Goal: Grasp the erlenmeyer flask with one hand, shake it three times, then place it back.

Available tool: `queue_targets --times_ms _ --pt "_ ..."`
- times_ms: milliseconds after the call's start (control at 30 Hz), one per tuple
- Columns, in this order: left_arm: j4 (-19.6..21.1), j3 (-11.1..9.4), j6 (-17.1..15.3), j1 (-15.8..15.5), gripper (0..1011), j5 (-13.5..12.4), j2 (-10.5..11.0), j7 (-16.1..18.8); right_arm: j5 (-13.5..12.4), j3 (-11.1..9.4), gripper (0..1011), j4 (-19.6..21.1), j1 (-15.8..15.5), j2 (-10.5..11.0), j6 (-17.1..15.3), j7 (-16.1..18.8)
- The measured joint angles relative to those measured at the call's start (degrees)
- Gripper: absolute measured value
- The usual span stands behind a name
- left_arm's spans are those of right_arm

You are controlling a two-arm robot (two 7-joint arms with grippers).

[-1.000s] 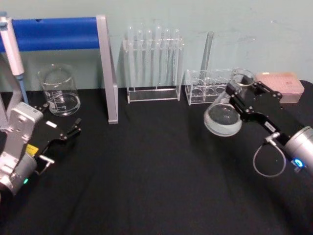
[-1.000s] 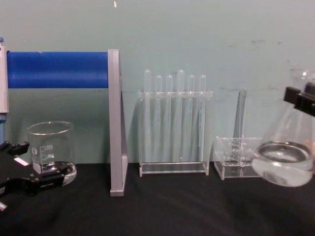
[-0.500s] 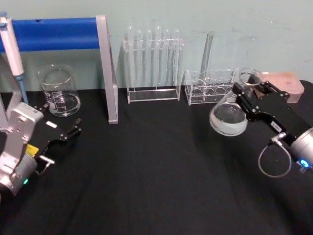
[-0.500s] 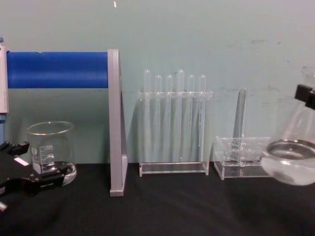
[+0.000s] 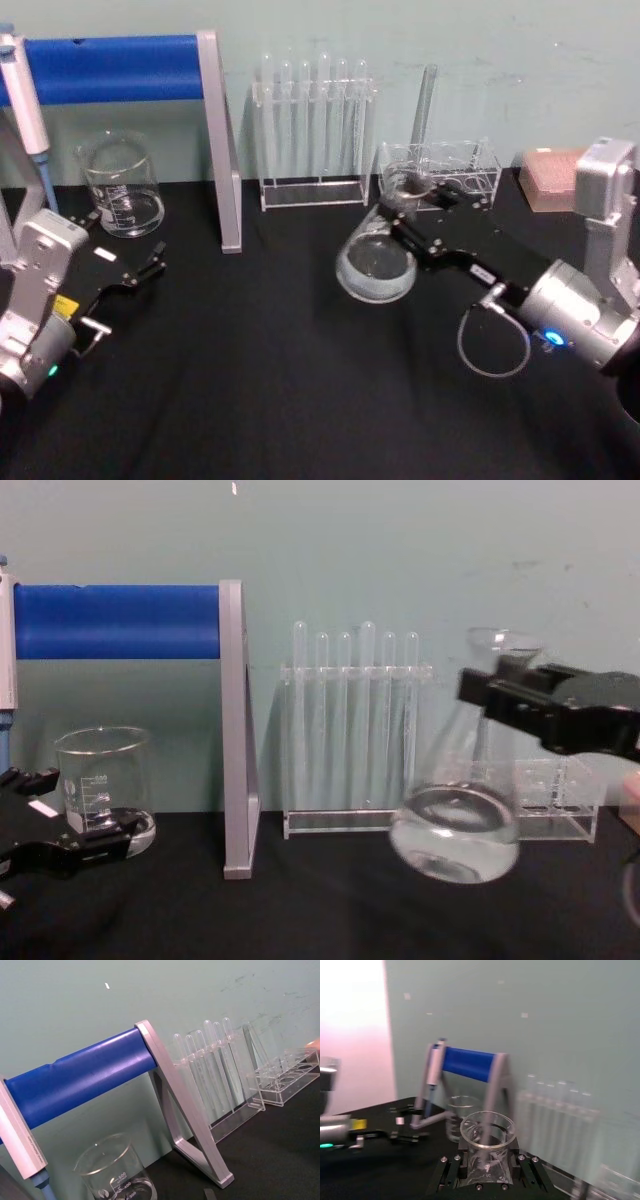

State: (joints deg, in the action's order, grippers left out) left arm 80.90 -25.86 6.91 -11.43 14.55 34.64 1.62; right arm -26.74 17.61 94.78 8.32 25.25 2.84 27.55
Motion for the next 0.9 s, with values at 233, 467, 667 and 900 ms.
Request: queue_targets --times_ms 233,467,667,900 --pt "0.0 0.0 0.0 0.0 1001 0.0 0.0 0.0 -0.8 4.7 448 -1.5 3.1 -0.4 0.0 4.5" --pt "0.0 0.0 0.0 0.0 1001 0.0 0.0 0.0 -1.5 8.0 448 -3.0 5.6 -0.7 0.6 7.0" --pt "0.0 0.0 0.0 0.0 1001 0.0 0.0 0.0 -1.9 8.4 448 -3.8 6.2 -0.5 1.1 6.4" --pt "0.0 0.0 0.0 0.0 1001 0.0 0.0 0.0 -2.2 6.3 448 -4.0 5.5 -0.2 1.4 2.1"
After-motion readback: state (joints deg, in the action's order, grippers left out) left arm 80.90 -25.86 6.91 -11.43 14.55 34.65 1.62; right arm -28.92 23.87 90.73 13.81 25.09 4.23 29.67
